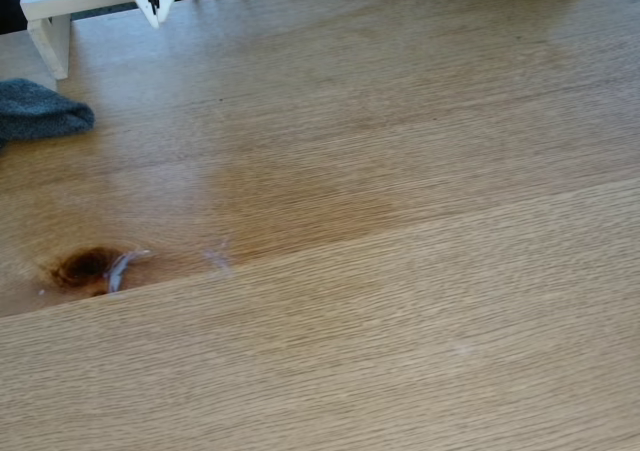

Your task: Clean the area in front of the robot

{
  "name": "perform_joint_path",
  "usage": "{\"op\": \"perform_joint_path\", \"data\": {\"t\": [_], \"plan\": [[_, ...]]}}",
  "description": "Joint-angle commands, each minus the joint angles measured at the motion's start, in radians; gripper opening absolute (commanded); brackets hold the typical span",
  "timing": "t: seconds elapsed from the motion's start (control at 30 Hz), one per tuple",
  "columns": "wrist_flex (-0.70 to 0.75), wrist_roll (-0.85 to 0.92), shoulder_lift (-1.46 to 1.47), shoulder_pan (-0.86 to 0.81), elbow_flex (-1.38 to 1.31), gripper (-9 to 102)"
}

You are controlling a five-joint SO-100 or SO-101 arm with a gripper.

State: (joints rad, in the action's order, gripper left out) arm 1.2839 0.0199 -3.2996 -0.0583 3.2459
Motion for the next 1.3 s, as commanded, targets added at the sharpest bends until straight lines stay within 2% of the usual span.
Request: {"op": "perform_joint_path", "data": {"t": [0.0, 0.5, 0.67, 0.73, 0.8, 0.93, 1.03, 1.1, 1.27], "plan": [[-0.015, -0.074, -0.009, -0.374, 0.118, 0], [-0.081, -0.064, -0.009, -0.377, 0.118, 0], [-0.279, -0.037, 0.028, -0.443, 0.107, 0], [-0.330, 0.006, 0.048, -0.428, 0.087, 9], [-0.348, 0.020, 0.103, -0.399, 0.029, 11], [-0.439, -0.035, 0.357, -0.371, -0.176, 16], [-0.479, -0.080, 0.584, -0.394, -0.376, 27], [-0.492, -0.100, 0.723, -0.446, -0.509, 33], [-0.551, -0.118, 1.042, -0.664, -0.779, 35]]}}
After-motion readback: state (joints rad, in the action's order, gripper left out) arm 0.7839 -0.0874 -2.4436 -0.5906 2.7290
